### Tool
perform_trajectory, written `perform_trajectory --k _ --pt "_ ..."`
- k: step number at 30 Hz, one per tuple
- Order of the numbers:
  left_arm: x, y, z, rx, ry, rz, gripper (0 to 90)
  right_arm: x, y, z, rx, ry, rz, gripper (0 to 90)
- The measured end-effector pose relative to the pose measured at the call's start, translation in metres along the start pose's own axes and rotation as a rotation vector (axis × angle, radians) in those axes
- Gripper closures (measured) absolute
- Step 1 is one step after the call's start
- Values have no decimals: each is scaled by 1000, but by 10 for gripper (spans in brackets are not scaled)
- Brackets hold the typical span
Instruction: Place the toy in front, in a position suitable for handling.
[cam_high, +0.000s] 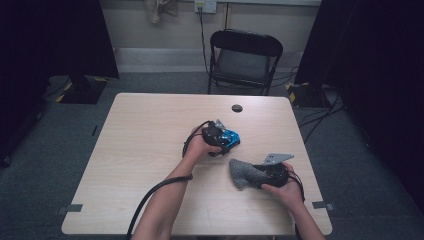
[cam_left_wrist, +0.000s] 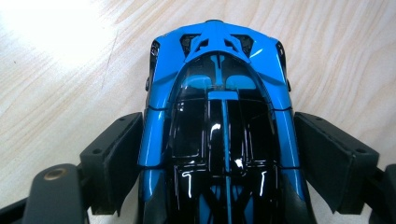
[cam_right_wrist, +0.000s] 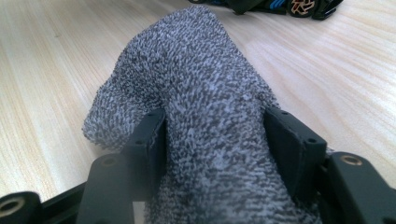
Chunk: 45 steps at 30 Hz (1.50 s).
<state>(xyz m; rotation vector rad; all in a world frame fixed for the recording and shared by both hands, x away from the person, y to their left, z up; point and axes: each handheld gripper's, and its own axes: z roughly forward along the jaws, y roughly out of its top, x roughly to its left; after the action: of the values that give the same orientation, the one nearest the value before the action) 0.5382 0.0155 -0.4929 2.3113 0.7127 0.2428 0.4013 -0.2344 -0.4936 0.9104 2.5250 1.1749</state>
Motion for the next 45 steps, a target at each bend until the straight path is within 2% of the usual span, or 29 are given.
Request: perform_trajectory --k 8,10,13,15,16,17,22,24,29,32,33,37,39,41,45 --pt "-1 4 -3 7 -2 9 176 0 0 0 -2 4 4 411" --pt "1 6 -3 -9 -3 -6 174 0 0 0 -2 3 4 411" --pt "1 7 -1 4 -7 3 163 0 0 0 -4 4 4 410" --pt "1 5 2 6 -9 -26 148 0 0 0 -4 4 3 409" --pt "1 5 2 6 -9 -26 163 0 0 0 -4 4 3 409" --pt "1 4 4 4 -2 -2 157 0 0 0 -3 4 2 407" --pt "-1 3 4 -13 7 4 182 0 0 0 -4 3 0 407" --pt "-1 3 4 -9 9 2 184 0 -1 0 -4 3 0 407" --pt "-4 7 2 36 25 -11 191 0 0 0 -2 2 0 408" --pt "-5 10 -1 20 25 -16 192 0 0 0 -2 3 0 408" --pt "-6 16 -6 3 35 6 192 0 0 0 -2 4 -1 408" --pt "-7 22 -12 12 38 23 193 -1 0 0 -3 7 1 408" --pt "-6 19 -12 23 25 -3 193 0 0 0 -2 5 0 408" --pt "-7 17 -11 29 25 3 193 0 0 0 -2 3 -1 408" --pt "-5 10 -7 36 20 -11 192 0 -1 0 -4 3 -2 408"
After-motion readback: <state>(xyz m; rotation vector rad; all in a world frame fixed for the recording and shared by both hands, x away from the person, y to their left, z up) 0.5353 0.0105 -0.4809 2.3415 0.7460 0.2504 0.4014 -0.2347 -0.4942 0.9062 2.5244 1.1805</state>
